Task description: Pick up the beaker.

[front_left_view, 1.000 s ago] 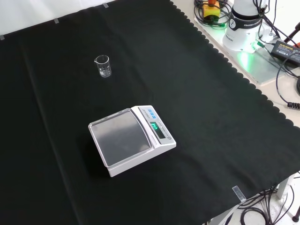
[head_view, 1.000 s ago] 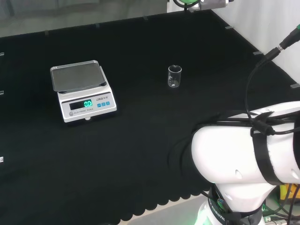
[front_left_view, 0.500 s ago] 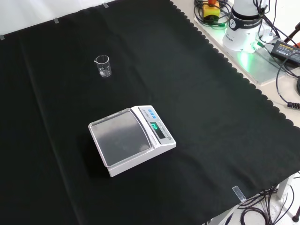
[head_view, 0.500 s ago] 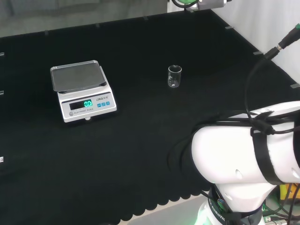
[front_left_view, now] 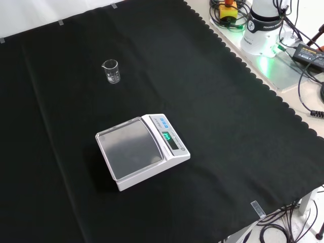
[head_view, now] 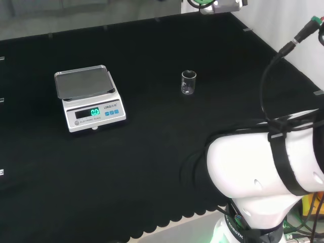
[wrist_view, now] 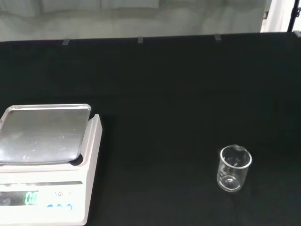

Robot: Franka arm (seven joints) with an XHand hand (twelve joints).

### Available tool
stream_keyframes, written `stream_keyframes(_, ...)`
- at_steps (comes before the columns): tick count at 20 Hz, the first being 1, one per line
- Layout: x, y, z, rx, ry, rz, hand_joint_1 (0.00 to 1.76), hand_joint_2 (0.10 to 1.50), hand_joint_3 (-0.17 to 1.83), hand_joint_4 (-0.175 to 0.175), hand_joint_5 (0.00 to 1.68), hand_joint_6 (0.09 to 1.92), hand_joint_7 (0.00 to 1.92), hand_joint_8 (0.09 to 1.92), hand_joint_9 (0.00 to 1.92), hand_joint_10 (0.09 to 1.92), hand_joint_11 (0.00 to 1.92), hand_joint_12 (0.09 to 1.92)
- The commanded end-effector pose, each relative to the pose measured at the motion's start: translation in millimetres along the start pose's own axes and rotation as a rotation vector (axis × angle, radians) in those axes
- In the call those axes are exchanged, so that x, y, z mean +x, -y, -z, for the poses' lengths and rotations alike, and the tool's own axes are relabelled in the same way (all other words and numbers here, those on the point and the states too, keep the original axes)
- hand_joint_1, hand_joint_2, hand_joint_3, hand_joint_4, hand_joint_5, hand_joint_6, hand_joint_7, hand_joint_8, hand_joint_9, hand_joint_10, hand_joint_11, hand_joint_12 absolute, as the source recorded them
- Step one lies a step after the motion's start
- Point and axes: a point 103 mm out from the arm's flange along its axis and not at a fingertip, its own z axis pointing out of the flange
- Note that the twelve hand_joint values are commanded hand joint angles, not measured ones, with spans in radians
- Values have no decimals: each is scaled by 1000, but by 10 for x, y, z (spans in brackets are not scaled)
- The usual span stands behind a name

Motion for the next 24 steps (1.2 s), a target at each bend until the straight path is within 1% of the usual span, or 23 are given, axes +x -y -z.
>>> stream_keyframes(1, -49, -346, -204, 27, -39, 15, 367, 893, 291, -24, 29, 87, 0, 390, 0, 492, 0, 1440)
stream_keyframes(3, -31, -462, -262, 40, -26, 13, 367, 896, 284, -25, 32, 87, 0, 400, 0, 500, 0, 1440)
stream_keyframes(5, -4, -591, -339, 61, 1, 4, 367, 898, 279, -25, 34, 87, 0, 410, 0, 508, 0, 1440)
stream_keyframes(8, 49, -804, -500, 96, 43, -18, 367, 902, 272, -27, 38, 87, 0, 425, 0, 520, 0, 1441)
stream_keyframes(10, 163, -942, -620, 123, 83, -44, 369, 904, 268, -28, 40, 87, 0, 433, 0, 526, 0, 1441)
stream_keyframes(11, 191, -998, -692, 133, 93, -48, 369, 905, 267, -28, 41, 87, 0, 435, 0, 528, 0, 1441)
stream_keyframes(13, 259, -1117, -845, 151, 89, -63, 370, 907, 263, -29, 44, 87, 0, 445, 0, 535, 0, 1441)
stream_keyframes(14, 344, -1184, -933, 162, 83, -46, 371, 907, 261, -30, 45, 87, 0, 448, 0, 537, 0, 1441)
stream_keyframes(15, 408, -1237, -1005, 170, 77, -39, 371, 908, 260, -30, 46, 87, 0, 449, 0, 539, 0, 1441)
stream_keyframes(17, 498, -1335, -1140, 180, 47, -35, 372, 909, 259, -30, 47, 87, 0, 452, 0, 540, 0, 1440)
stream_keyframes(18, 484, -1370, -1196, 185, 27, -34, 373, 910, 257, -31, 48, 87, 0, 457, 0, 543, 0, 1440)
stream_keyframes(21, 279, -1444, -1333, 196, -29, -49, 375, 911, 254, -31, 50, 87, 0, 466, 0, 547, 0, 1440)
stream_keyframes(24, 37, -1508, -1469, 220, -47, -76, 378, 913, 250, -33, 52, 87, 0, 478, 0, 551, 0, 1439)
